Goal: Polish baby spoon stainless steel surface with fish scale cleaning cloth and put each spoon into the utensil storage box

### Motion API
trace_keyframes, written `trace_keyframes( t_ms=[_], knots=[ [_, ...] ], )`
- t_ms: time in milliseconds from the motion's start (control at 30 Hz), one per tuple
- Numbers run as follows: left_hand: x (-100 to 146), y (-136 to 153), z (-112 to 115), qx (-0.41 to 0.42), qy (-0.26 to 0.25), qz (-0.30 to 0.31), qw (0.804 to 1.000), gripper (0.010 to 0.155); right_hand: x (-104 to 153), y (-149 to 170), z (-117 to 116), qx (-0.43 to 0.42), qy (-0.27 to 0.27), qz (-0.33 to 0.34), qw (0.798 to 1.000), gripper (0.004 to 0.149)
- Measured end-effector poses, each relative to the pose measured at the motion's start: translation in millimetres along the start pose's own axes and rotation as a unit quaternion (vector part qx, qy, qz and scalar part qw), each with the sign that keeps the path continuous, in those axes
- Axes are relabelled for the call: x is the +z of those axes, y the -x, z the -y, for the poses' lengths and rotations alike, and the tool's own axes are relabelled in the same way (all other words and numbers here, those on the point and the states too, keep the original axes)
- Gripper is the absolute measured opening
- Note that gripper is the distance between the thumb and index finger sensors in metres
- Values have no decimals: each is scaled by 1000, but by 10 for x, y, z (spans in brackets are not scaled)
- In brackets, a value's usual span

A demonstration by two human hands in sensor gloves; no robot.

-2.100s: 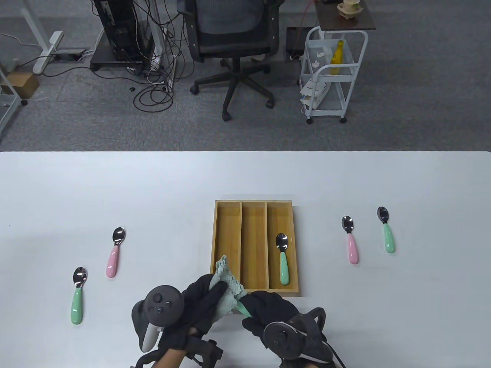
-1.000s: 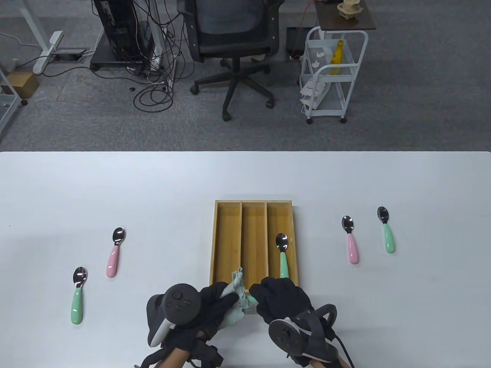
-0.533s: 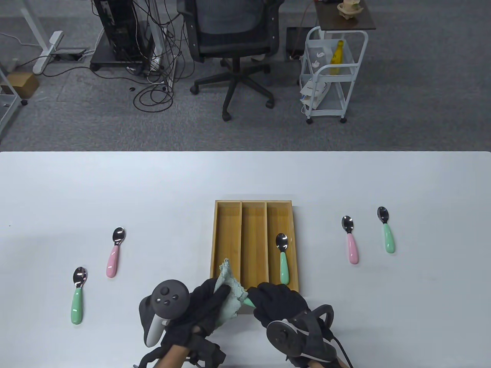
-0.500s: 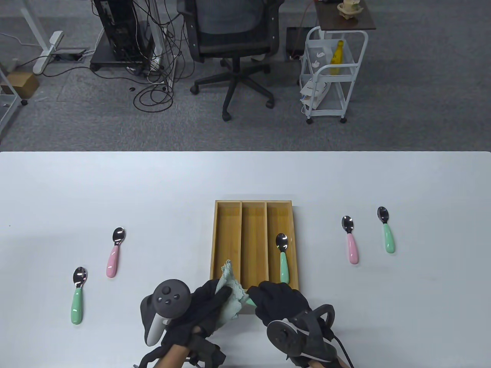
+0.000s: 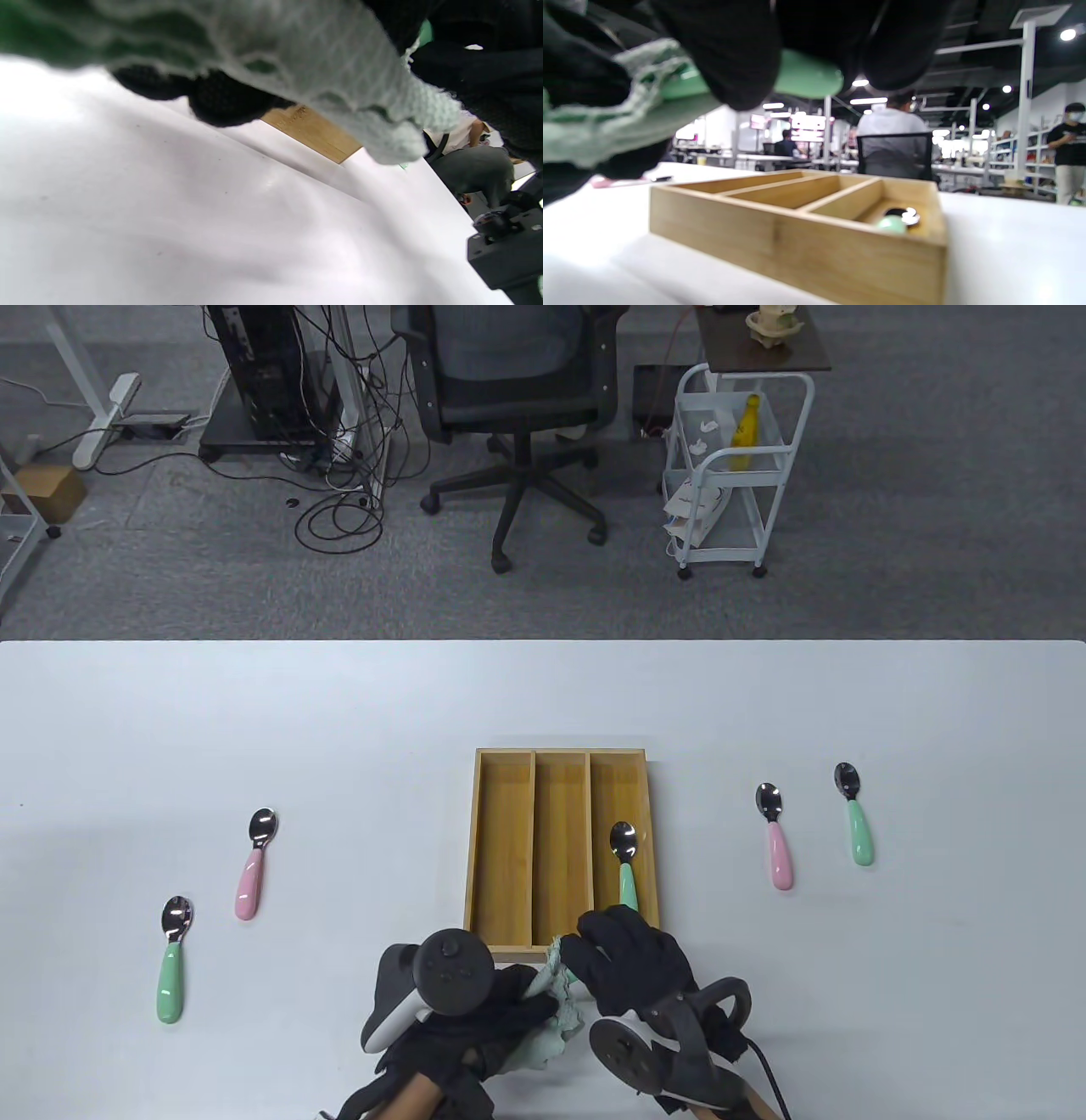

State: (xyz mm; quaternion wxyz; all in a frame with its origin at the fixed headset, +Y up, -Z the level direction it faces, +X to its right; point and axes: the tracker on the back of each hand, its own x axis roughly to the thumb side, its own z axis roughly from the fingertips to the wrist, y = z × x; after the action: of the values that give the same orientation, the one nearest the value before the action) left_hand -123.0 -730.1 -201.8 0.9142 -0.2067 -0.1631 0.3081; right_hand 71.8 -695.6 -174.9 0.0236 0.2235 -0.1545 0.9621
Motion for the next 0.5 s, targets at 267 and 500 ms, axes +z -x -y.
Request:
trace_keyframes(
  t_ms=[267,500],
  knots=[
    [94,116,-178,41,-100,-7,994,50,-6,6,-2,-22,-3,-10,1000,49],
    [177,226,-295,97,-154,-3,983,50,-1,-55,-11,-65,-13,-3,998,52]
  ],
)
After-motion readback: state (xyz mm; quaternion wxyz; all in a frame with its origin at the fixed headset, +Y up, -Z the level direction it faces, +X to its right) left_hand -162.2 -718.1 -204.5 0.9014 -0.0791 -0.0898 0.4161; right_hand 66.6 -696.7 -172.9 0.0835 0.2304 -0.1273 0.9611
